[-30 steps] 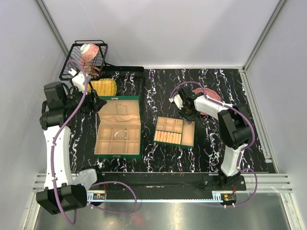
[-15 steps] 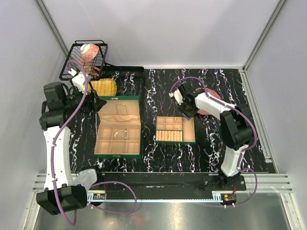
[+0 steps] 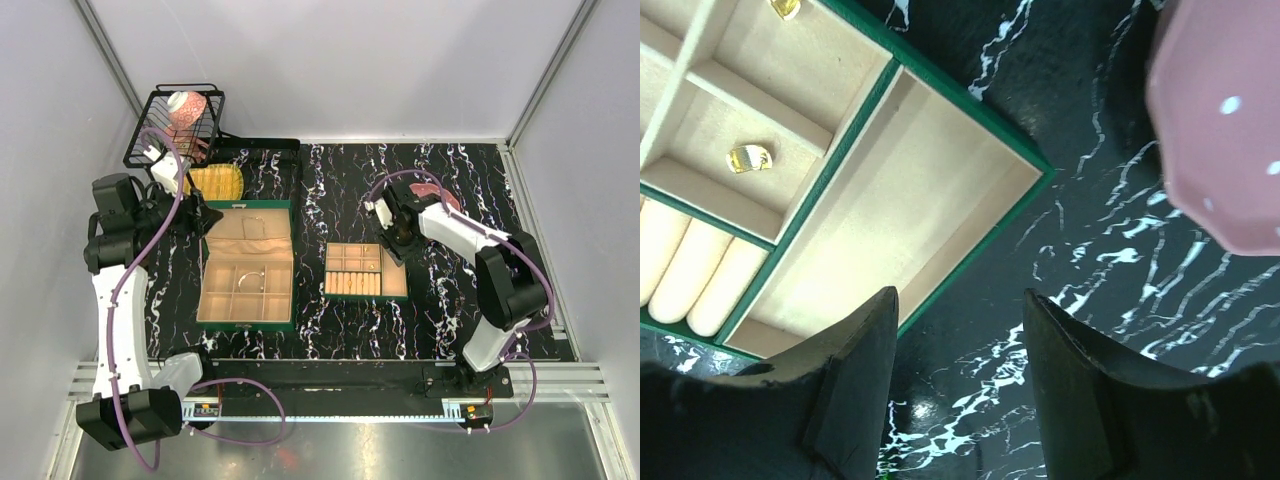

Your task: Organize the mixed jewelry

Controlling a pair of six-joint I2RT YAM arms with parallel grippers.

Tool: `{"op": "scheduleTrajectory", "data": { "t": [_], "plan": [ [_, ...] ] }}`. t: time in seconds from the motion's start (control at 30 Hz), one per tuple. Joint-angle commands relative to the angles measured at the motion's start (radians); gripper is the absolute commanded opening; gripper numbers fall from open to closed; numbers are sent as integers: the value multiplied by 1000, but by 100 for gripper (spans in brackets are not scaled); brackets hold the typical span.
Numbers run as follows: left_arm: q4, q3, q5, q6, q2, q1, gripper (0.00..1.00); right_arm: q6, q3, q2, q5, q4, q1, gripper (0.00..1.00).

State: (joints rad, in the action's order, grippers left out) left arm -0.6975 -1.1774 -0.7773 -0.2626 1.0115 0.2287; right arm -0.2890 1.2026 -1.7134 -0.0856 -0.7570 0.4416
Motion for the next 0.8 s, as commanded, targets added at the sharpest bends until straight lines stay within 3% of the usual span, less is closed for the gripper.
{"op": "scheduleTrajectory", "data": {
  "t": [0.0, 0.37, 0.77],
  "plan": [
    [59, 25, 39, -17, -51, 6, 63, 51, -14, -40, 61, 10, -32, 59],
    [20, 100, 237, -154, -113, 11, 63, 77, -32, -143, 138, 51, -80, 52],
    [75, 335, 378, -244, -217, 77, 63, 114, -48, -157, 190, 67, -124, 27]
  ]
}}
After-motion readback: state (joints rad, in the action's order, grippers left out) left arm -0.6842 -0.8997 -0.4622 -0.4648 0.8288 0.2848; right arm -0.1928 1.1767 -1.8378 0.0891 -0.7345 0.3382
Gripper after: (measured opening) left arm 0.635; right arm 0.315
